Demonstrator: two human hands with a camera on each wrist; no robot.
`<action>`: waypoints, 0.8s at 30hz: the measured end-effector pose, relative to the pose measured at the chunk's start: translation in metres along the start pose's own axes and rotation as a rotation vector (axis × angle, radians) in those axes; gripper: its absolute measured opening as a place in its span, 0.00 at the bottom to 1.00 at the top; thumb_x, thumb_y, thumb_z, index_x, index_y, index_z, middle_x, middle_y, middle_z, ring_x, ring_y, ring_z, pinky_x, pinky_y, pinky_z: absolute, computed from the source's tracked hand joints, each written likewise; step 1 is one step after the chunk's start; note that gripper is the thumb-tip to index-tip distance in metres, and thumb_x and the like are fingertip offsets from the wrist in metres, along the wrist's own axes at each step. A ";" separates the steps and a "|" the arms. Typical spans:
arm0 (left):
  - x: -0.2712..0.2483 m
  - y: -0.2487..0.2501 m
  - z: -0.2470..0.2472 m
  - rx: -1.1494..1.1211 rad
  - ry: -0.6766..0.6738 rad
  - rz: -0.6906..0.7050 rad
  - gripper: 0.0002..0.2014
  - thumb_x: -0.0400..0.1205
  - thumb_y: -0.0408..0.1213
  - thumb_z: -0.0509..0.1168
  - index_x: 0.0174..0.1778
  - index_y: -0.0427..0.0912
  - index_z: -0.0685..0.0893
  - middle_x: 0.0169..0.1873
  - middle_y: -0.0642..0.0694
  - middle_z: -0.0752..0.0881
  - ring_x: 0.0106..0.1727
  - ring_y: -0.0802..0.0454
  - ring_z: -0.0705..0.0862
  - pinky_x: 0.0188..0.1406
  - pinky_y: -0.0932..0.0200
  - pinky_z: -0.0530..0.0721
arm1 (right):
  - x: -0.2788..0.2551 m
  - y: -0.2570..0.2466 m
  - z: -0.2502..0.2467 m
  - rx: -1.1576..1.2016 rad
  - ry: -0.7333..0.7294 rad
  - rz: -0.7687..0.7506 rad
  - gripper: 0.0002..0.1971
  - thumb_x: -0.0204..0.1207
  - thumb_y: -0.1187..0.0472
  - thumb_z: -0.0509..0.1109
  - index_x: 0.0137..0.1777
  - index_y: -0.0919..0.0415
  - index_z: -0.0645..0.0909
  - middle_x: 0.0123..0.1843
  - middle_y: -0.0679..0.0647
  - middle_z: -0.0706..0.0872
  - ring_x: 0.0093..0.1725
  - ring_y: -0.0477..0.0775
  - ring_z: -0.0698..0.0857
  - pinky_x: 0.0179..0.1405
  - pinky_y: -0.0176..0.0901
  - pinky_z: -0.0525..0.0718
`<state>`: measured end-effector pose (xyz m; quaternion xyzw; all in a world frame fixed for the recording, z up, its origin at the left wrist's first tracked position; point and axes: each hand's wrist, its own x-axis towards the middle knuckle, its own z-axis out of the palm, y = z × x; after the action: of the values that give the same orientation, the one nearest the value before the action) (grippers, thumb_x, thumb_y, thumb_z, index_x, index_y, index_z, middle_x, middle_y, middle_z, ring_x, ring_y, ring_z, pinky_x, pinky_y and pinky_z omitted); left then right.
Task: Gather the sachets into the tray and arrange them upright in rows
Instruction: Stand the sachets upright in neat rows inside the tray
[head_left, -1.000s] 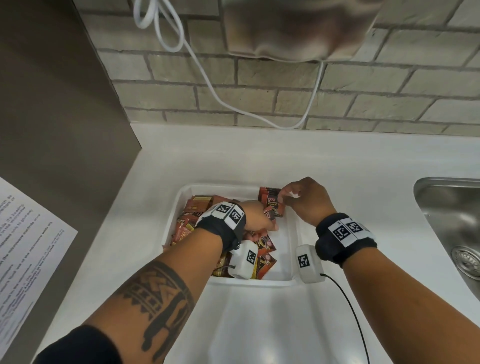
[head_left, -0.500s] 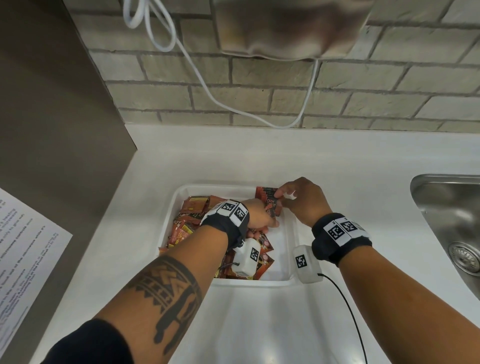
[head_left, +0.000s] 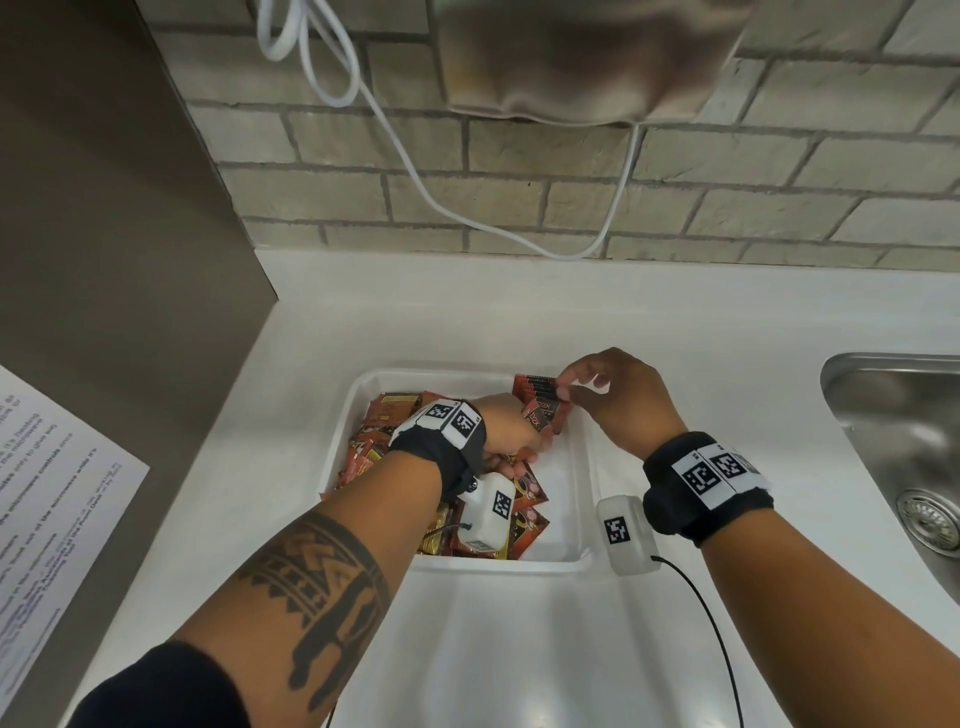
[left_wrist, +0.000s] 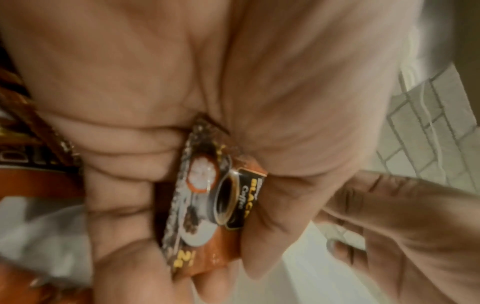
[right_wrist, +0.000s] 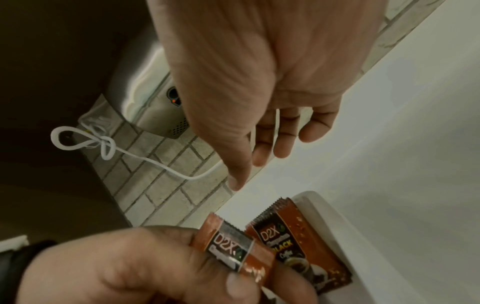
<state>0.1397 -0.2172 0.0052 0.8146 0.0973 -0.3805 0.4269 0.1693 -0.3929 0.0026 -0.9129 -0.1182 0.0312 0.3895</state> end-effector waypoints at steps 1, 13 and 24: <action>-0.001 -0.002 -0.001 -0.076 -0.018 0.029 0.04 0.87 0.33 0.66 0.51 0.35 0.84 0.35 0.44 0.85 0.21 0.58 0.83 0.15 0.69 0.78 | -0.002 -0.002 -0.002 0.016 -0.024 0.002 0.02 0.76 0.56 0.78 0.44 0.46 0.90 0.47 0.43 0.87 0.46 0.40 0.82 0.42 0.32 0.75; 0.003 -0.016 -0.011 -0.295 -0.002 0.379 0.17 0.79 0.29 0.76 0.64 0.36 0.86 0.60 0.40 0.91 0.61 0.45 0.90 0.65 0.41 0.87 | -0.002 -0.014 -0.007 0.337 -0.144 0.023 0.02 0.76 0.59 0.79 0.44 0.56 0.90 0.41 0.54 0.93 0.40 0.46 0.88 0.49 0.42 0.85; -0.003 -0.012 -0.016 -0.013 0.136 0.322 0.18 0.74 0.48 0.81 0.53 0.41 0.89 0.44 0.44 0.94 0.46 0.48 0.94 0.55 0.43 0.92 | -0.002 -0.015 -0.008 0.261 -0.058 -0.024 0.02 0.77 0.60 0.78 0.43 0.54 0.90 0.41 0.49 0.92 0.40 0.42 0.87 0.43 0.28 0.81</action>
<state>0.1407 -0.1969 0.0051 0.8408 -0.0033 -0.2507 0.4798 0.1656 -0.3884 0.0190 -0.8516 -0.1355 0.0679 0.5018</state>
